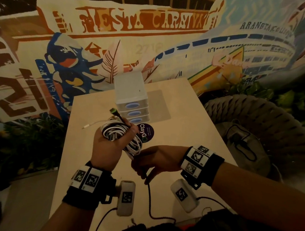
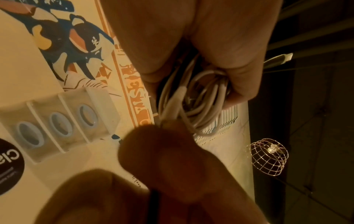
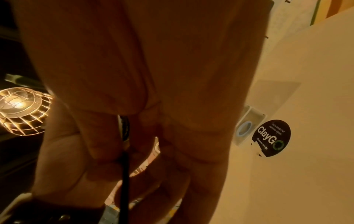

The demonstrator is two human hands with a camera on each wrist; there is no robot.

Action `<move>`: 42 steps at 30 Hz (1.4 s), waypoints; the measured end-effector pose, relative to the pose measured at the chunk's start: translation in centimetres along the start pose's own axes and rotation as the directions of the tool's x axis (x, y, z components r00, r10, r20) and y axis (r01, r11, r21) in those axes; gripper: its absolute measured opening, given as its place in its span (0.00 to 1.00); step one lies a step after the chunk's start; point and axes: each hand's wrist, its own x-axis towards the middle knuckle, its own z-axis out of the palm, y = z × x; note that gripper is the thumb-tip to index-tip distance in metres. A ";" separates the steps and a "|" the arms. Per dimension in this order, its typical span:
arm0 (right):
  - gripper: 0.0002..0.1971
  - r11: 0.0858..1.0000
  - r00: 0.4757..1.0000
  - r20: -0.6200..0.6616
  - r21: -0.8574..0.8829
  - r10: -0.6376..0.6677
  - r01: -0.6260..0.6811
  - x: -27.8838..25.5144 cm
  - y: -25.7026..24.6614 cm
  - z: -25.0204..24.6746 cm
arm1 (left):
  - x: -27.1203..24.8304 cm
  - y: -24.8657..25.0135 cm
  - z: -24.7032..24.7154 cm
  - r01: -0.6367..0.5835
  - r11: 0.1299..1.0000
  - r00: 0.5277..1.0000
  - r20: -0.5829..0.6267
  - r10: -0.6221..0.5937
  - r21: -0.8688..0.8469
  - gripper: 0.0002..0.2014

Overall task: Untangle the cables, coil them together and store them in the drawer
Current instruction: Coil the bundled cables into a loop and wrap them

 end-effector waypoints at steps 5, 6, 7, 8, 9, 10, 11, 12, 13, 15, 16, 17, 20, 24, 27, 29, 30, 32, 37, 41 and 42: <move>0.08 0.993 0.989 -0.101 0.066 0.103 -0.097 0.0 0.7 -0.7 | -0.1 0.3 -1.0 -0.110 0.968 0.984 0.162 0.074 0.226 0.06; 0.07 0.994 0.987 -0.127 0.036 0.103 -0.099 -0.2 0.8 -1.0 | -0.1 0.3 -1.0 -0.144 0.947 0.976 0.197 0.089 0.288 0.09; 0.07 0.995 0.986 -0.137 0.001 0.095 -0.096 -0.3 0.9 -1.2 | -0.2 0.3 -0.9 -0.185 0.921 0.967 0.233 0.108 0.342 0.10; 0.09 0.995 0.986 -0.143 -0.024 0.089 -0.093 -0.3 0.9 -1.4 | -0.2 0.3 -0.7 -0.232 0.892 0.953 0.276 0.127 0.388 0.11; 0.10 0.995 0.984 -0.154 -0.033 0.088 -0.094 -0.4 0.9 -1.5 | -0.2 0.3 -0.7 -0.284 0.855 0.934 0.327 0.144 0.433 0.10; 0.11 0.994 0.979 -0.178 -0.009 0.102 -0.105 -0.4 0.9 -1.7 | -0.2 0.3 -0.6 -0.334 0.811 0.913 0.379 0.151 0.480 0.09; 0.12 0.992 0.969 -0.211 0.040 0.126 -0.120 -0.5 0.8 -1.9 | -0.1 0.3 -0.7 -0.373 0.765 0.893 0.427 0.143 0.525 0.09; 0.14 0.987 0.957 -0.245 0.088 0.155 -0.137 -0.6 0.8 -2.1 | 0.1 0.3 -0.8 -0.403 0.713 0.875 0.469 0.117 0.574 0.11; 0.18 0.980 0.945 -0.269 0.123 0.185 -0.157 -0.8 0.7 -2.4 | 0.1 0.2 -1.0 -0.432 0.646 0.862 0.500 0.090 0.629 0.12; 0.28 0.967 0.930 -0.281 0.158 0.237 -0.199 -1.2 0.5 -3.0 | 0.1 0.1 -0.9 -0.482 0.511 0.845 0.531 0.057 0.712 0.13; 0.34 0.963 0.930 -0.272 0.169 0.249 -0.209 -1.4 0.4 -3.3 | 0.1 0.0 -0.8 -0.491 0.472 0.843 0.536 0.045 0.732 0.13; 0.39 0.962 0.932 -0.261 0.176 0.252 -0.210 -1.5 0.3 -3.5 | -0.1 -0.1 -0.7 -0.490 0.445 0.844 0.536 0.026 0.749 0.15; 0.50 0.967 0.947 -0.228 0.171 0.225 -0.189 -1.5 -0.4 -3.5 | -0.2 -0.2 0.2 -0.461 0.320 0.849 0.516 -0.110 0.828 0.15; 0.43 0.976 0.958 -0.196 0.093 0.211 -0.196 -1.6 -1.5 -3.0 | -0.2 -0.9 1.0 -0.462 0.110 0.822 0.472 -0.320 0.880 0.16; 0.31 0.971 0.955 -0.199 -0.050 0.220 -0.234 -1.3 -1.5 -2.7 | -0.7 -1.5 1.1 -0.485 0.078 0.805 0.479 -0.351 0.871 0.18; 0.26 0.949 0.951 -0.216 -0.177 0.223 -0.262 -0.9 -1.4 -2.5 | -0.9 -1.5 1.7 -0.492 0.039 0.791 0.465 -0.398 0.870 0.15; 0.24 0.925 0.945 -0.236 -0.253 0.224 -0.283 -0.6 -1.5 -2.4 | -1.1 -1.5 2.2 -0.493 0.018 0.786 0.454 -0.419 0.870 0.13; 0.21 0.844 0.930 -0.287 -0.417 0.229 -0.337 0.0 -1.6 -2.0 | -1.3 -1.7 3.3 -0.515 -0.013 0.772 0.457 -0.441 0.857 0.11; 0.13 0.602 0.885 -0.418 -0.659 0.205 -0.450 0.9 -1.4 -0.9 | -1.8 -2.3 4.4 -0.506 -0.042 0.748 0.413 -0.520 0.862 0.08; 0.07 0.510 0.877 -0.439 -0.719 0.194 -0.472 1.3 -0.6 -0.7 | -2.2 -2.7 4.6 -0.441 -0.007 0.758 0.368 -0.539 0.897 0.12; 0.07 0.509 0.878 -0.435 -0.720 0.200 -0.472 1.5 -0.3 -0.8 | -2.4 -2.8 4.6 -0.426 0.003 0.764 0.361 -0.534 0.905 0.14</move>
